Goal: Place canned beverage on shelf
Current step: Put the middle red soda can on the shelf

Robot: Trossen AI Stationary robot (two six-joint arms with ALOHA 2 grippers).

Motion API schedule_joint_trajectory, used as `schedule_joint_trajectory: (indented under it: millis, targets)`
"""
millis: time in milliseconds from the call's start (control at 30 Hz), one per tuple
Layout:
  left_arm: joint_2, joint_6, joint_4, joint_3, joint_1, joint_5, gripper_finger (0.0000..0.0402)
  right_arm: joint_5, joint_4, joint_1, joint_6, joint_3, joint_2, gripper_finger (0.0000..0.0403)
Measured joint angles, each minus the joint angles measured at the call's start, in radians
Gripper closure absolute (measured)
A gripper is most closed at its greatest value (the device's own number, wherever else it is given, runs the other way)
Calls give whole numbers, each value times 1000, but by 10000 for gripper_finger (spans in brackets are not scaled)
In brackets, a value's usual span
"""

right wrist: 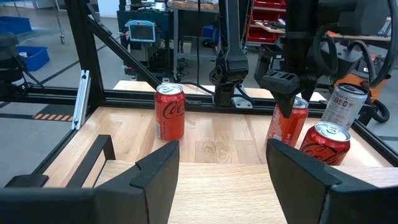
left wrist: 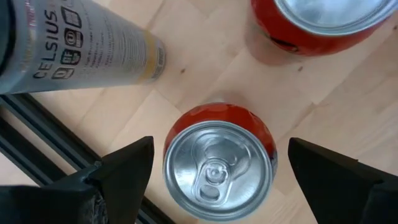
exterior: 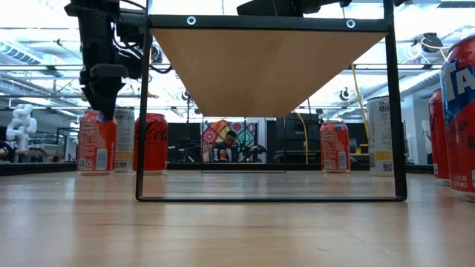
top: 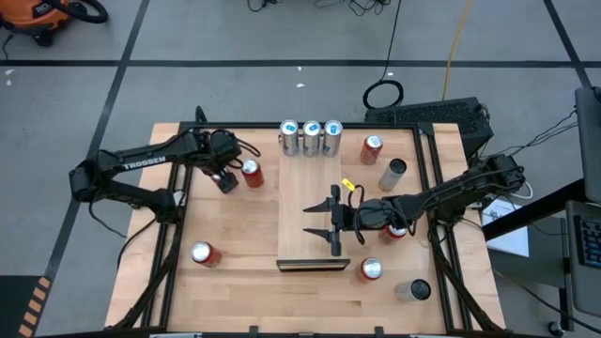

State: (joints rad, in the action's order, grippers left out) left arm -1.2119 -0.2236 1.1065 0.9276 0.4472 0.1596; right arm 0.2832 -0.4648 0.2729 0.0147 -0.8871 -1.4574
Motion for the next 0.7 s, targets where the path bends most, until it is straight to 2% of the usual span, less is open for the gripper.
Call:
schedule_joint_trajectory:
  millis: [700]
  targets:
    - [-25,28,27,0,102,-81,41,0,6,0,-11,0,0,187]
